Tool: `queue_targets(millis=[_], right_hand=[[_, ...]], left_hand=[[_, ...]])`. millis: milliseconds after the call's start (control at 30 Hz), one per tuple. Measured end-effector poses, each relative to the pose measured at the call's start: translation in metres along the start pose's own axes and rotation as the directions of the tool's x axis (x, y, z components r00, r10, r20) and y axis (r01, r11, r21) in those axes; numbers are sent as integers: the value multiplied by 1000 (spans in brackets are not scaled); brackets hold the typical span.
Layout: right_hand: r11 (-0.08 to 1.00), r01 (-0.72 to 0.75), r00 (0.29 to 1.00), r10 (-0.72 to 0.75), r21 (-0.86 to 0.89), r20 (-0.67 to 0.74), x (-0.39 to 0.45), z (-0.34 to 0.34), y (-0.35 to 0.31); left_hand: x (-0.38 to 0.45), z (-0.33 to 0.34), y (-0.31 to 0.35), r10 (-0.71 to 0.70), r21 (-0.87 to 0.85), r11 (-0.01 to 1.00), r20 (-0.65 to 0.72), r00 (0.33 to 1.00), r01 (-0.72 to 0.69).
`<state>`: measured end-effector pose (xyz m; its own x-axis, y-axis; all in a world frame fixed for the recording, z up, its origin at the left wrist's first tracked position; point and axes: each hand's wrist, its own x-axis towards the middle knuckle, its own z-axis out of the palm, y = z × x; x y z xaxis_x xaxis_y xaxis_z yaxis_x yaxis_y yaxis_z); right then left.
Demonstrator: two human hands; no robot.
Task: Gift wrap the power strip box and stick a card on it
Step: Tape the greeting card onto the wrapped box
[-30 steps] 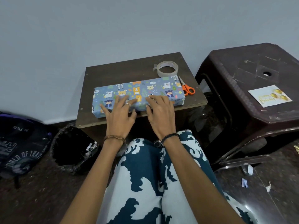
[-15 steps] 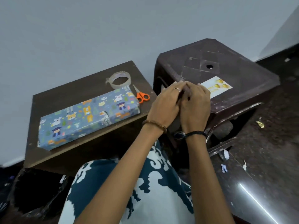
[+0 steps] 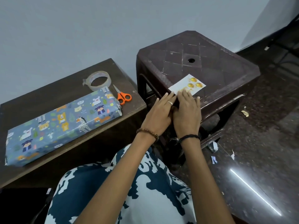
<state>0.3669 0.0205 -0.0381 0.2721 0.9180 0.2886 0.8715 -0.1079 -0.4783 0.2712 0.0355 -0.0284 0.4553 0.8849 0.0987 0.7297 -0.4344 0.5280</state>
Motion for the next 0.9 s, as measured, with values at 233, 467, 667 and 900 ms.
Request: queue_targets(millis=[233,467,667,900], right_hand=[[924,183,907,-26,337,-420,-25,-9,-39],[458,128,972,117,880,-203,-59,-22,-125],[308,-154,988,36,939,151,-63,9,-160],[698,-4,954,-212,716,212,-58,44,-176]], left_hand=[[-45,-34,-10,-176,-314,946,-285,942,82],[-104,-97,-31,-623,-810,586,-422,659,36],[-136,-126,-66,-697,-729,669,-549,462,143],[-154,-129,-112,-719,-487,685,-573,395,542]])
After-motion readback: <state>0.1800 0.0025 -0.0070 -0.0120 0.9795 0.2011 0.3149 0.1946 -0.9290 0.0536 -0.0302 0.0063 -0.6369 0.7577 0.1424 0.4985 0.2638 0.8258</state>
